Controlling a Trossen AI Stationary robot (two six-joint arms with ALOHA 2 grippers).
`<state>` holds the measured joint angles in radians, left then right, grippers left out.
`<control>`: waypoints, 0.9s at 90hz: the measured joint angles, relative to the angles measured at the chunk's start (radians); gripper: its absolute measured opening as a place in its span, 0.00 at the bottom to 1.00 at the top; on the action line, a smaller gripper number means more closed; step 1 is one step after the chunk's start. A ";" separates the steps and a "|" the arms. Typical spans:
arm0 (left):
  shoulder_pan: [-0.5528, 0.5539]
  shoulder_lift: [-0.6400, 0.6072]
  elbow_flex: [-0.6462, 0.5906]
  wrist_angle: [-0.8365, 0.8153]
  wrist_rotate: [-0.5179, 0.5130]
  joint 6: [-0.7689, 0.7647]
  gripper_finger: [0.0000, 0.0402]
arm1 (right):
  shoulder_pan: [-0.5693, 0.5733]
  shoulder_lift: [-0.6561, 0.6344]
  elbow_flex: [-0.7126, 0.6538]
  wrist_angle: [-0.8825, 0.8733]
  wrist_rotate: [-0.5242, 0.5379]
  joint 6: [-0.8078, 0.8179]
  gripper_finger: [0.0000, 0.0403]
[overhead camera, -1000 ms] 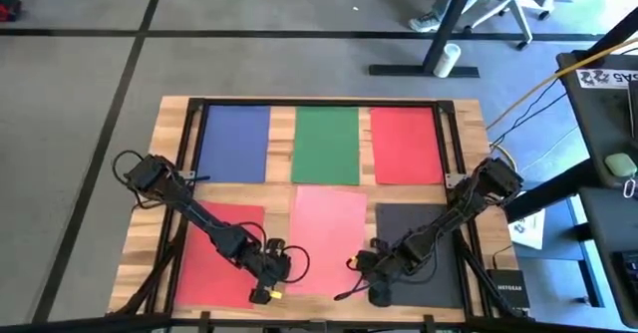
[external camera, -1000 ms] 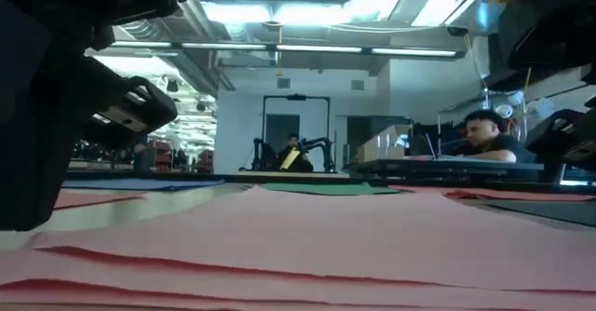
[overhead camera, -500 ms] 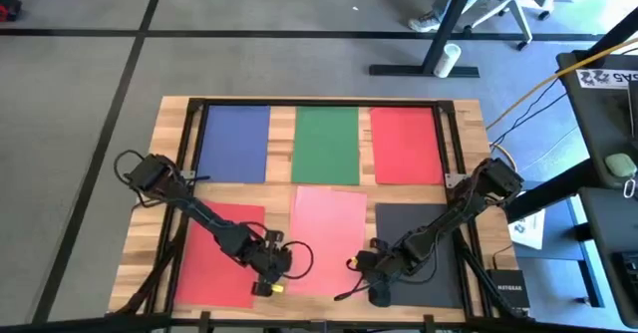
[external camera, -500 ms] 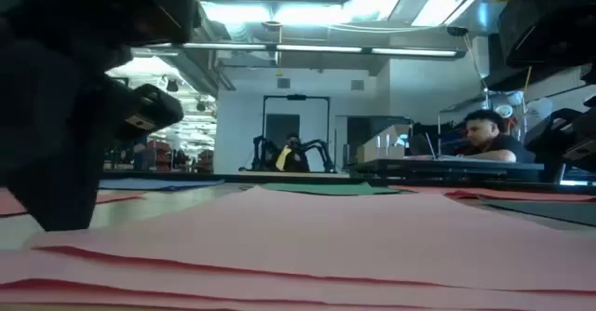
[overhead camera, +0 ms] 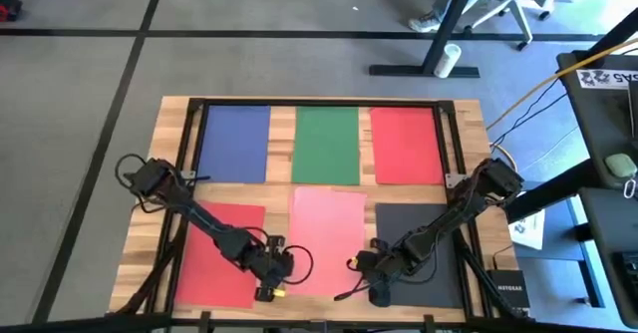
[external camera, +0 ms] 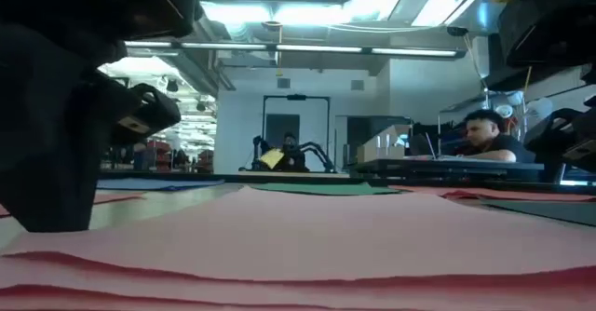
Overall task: Organize paper
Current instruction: Stack the pink paper on top of the other pink paper
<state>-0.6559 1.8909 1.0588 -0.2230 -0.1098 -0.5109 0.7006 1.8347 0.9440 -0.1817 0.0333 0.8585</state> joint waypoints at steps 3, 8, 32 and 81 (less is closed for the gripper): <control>-0.003 0.001 0.003 0.000 0.003 -0.006 0.00 | 0.000 0.000 0.000 0.000 0.000 0.000 0.00; -0.010 0.002 0.009 -0.001 0.011 -0.010 0.00 | 0.000 0.000 0.000 0.000 0.000 0.000 0.00; -0.031 0.003 0.026 -0.033 0.035 -0.034 0.00 | 0.000 0.000 0.000 0.001 -0.006 0.000 0.00; -0.045 0.000 0.026 -0.030 0.053 -0.075 0.00 | 0.048 0.003 0.011 0.069 -0.094 0.053 0.00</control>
<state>-0.7006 1.8912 1.0847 -0.2530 -0.0569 -0.5862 0.7482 1.8374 0.9554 -0.1131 -0.0605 0.9117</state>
